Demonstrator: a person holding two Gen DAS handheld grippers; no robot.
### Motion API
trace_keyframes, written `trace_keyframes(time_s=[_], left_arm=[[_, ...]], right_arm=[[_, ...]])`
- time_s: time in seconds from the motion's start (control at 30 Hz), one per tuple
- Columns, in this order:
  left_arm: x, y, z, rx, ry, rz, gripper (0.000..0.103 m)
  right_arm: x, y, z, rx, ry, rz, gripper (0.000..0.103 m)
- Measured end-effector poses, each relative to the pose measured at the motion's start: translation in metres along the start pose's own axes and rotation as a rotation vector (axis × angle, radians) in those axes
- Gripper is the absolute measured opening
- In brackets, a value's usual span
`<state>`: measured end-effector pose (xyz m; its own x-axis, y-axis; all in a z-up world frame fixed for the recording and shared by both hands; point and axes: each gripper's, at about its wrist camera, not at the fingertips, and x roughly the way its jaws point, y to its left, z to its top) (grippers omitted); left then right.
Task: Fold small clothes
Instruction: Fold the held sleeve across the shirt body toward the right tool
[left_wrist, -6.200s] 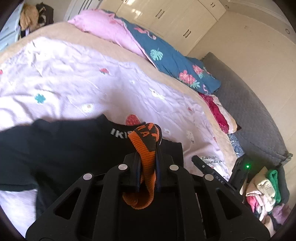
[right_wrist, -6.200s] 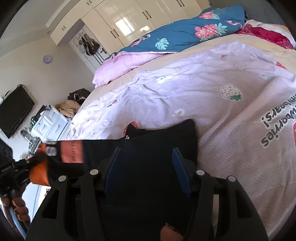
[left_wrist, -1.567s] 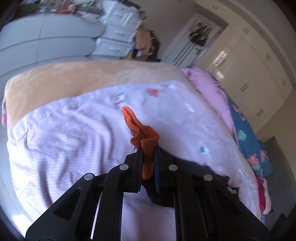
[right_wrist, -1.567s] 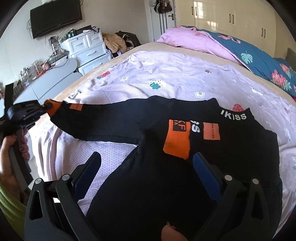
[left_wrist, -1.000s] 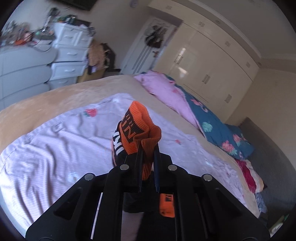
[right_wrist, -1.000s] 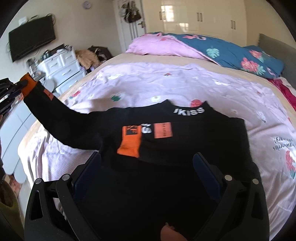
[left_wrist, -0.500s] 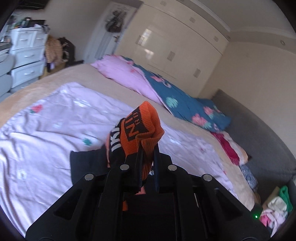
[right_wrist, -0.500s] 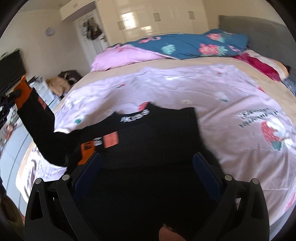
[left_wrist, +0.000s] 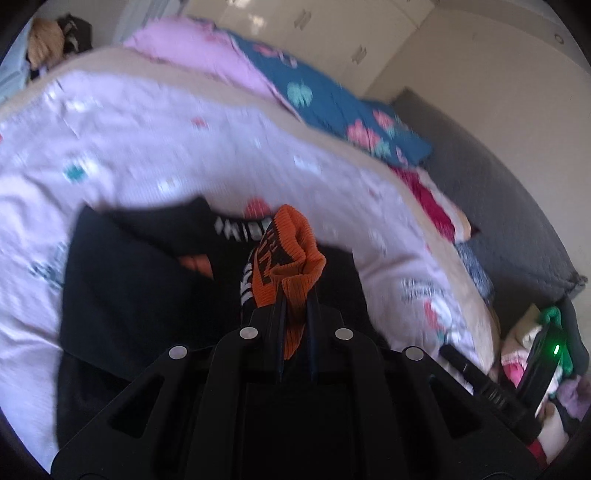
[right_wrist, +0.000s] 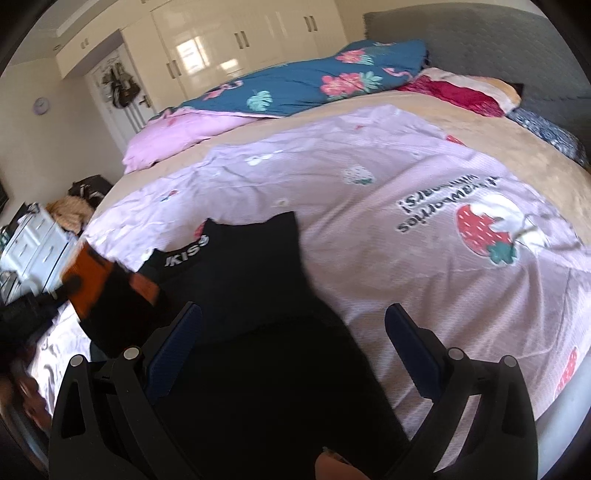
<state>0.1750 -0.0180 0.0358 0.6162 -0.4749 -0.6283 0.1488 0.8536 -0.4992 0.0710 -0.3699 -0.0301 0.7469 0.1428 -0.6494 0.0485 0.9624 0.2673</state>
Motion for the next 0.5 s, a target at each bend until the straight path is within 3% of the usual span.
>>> trace_keyframes(time_s=[0.2, 0.27, 0.4, 0.47, 0.5], left_arm=[[0.032, -0.002, -0.022, 0.03, 0.122, -0.073, 0.008], [0.039, -0.004, -0.027, 0.056, 0.163, -0.086, 0.025], [0.043, -0.006, -0.035, 0.091, 0.197, -0.1, 0.044], [0.041, -0.005, -0.036, 0.091, 0.2, -0.112, 0.067], [0.039, -0.003, -0.036, 0.084, 0.2, -0.121, 0.069]], right_arm=[[0.01, -0.007, -0.001, 0.018, 0.021, -0.029, 0.099], [0.013, -0.007, -0.002, 0.021, 0.03, -0.037, 0.099], [0.022, -0.004, -0.003, 0.014, 0.055, -0.043, 0.099], [0.028, 0.0, -0.004, 0.007, 0.07, -0.038, 0.099], [0.031, 0.002, -0.006, 0.006, 0.081, -0.031, 0.099]])
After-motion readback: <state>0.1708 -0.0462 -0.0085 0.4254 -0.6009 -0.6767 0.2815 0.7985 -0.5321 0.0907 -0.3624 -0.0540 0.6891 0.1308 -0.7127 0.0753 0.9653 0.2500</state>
